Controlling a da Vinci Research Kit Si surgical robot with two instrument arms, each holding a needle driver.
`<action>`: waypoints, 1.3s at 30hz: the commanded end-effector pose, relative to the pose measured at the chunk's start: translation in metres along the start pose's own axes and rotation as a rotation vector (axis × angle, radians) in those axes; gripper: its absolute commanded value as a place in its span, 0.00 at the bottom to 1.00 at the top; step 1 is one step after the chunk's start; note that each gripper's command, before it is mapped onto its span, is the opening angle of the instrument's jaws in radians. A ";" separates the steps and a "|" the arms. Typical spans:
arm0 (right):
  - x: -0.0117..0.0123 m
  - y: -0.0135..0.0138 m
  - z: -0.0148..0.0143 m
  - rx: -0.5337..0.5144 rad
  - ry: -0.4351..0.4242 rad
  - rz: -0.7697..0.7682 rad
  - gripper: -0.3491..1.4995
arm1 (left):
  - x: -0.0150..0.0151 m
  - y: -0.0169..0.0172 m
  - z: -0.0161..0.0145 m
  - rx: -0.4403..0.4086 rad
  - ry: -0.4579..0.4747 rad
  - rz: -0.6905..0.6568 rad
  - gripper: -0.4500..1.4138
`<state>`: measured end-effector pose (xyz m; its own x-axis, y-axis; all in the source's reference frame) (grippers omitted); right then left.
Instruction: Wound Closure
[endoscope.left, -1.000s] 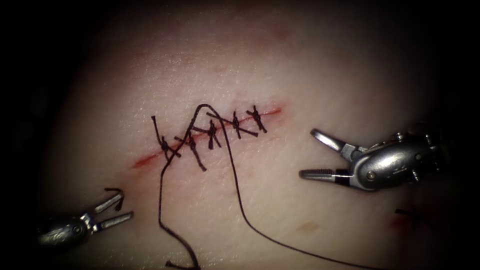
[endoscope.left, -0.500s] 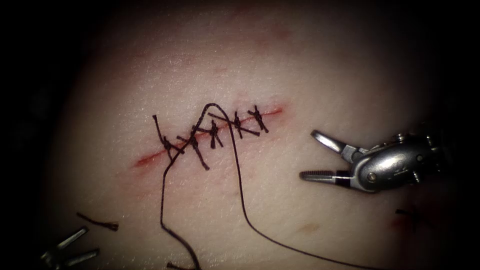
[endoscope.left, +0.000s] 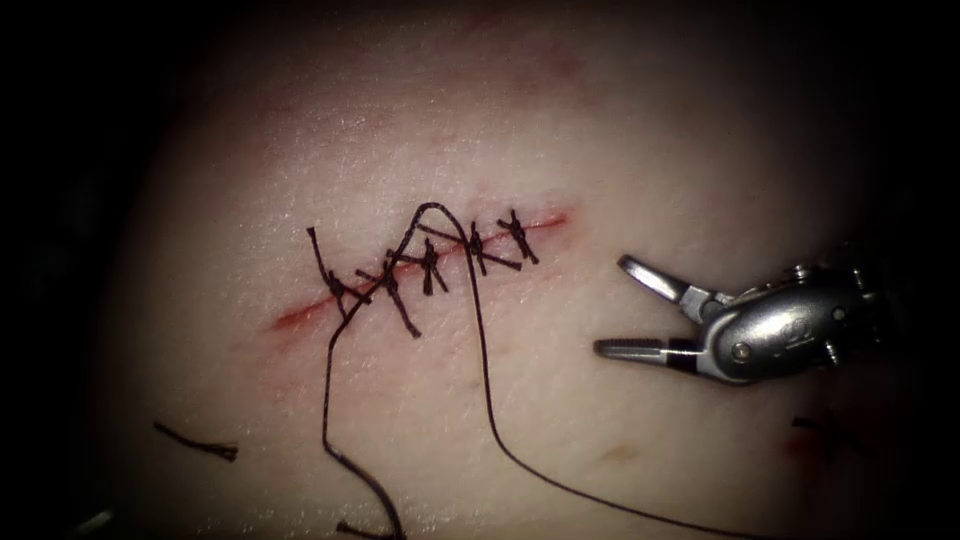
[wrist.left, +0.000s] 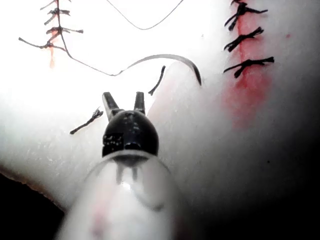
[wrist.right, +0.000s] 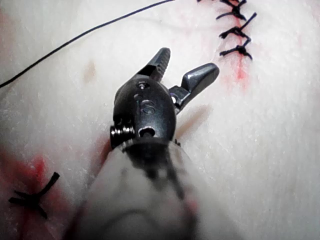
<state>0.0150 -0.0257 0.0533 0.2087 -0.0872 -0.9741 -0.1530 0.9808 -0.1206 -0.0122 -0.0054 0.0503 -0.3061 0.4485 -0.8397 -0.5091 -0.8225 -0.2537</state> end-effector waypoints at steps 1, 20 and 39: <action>0.0012 -0.0004 0.0012 0.055 -0.036 -0.001 0.88 | 0.0017 -0.0005 0.0017 -0.015 0.054 0.024 0.45; 0.0064 0.0038 -0.0001 0.239 -0.198 0.084 0.52 | 0.0061 -0.0096 0.0114 -0.213 0.090 0.098 0.45; 0.0063 0.0048 -0.0011 0.198 -0.196 0.109 0.47 | 0.0042 -0.0113 0.0143 -0.254 0.098 0.165 0.45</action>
<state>0.0138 -0.0210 0.0459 0.3867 0.0368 -0.9215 -0.0008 0.9992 0.0396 -0.0188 0.0106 0.0560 -0.2834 0.2762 -0.9184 -0.2383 -0.9479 -0.2115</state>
